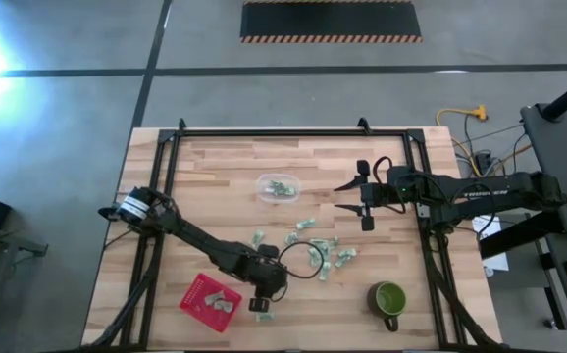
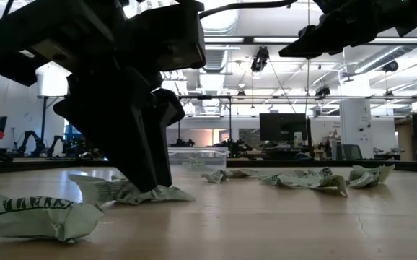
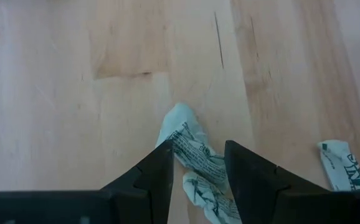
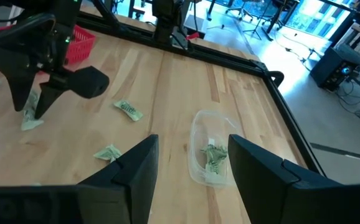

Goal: Pick and place items into bin
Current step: Put the stevia packet into the orange bin

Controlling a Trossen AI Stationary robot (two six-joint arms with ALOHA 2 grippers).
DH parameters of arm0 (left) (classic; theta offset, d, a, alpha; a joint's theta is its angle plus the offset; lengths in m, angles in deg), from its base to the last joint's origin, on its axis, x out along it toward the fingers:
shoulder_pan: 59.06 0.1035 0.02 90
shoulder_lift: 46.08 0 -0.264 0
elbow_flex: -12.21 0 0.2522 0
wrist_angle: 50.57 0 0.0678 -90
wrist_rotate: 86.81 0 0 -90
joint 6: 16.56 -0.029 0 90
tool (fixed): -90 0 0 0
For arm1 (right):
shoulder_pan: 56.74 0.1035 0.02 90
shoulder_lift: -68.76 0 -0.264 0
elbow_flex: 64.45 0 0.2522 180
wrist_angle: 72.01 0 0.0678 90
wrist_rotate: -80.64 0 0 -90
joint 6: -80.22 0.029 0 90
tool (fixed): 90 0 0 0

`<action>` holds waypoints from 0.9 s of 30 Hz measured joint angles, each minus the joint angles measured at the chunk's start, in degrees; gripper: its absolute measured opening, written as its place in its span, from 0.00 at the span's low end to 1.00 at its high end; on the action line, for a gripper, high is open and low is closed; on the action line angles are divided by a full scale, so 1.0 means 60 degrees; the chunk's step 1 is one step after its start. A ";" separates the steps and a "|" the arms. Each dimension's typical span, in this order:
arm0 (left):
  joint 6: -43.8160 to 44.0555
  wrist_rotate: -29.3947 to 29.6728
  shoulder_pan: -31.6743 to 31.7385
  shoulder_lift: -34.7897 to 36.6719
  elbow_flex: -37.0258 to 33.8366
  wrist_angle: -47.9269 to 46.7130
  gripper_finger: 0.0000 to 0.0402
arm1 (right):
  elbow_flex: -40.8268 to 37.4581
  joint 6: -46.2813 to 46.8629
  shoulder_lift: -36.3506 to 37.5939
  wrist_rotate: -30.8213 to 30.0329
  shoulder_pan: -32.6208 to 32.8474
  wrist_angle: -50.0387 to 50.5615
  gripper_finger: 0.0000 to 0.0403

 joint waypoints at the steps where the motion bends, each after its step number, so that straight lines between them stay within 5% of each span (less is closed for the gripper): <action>1: 0.0004 -0.0003 0.0009 0.0003 0.0024 -0.0050 0.31 | 0.0000 0.0000 0.0003 0.0000 0.0000 0.0000 0.45; 27: -0.0272 -0.0197 0.0099 -0.0554 0.0675 -0.1059 0.31 | -0.0011 0.0004 0.0004 -0.0001 0.0004 0.0000 0.45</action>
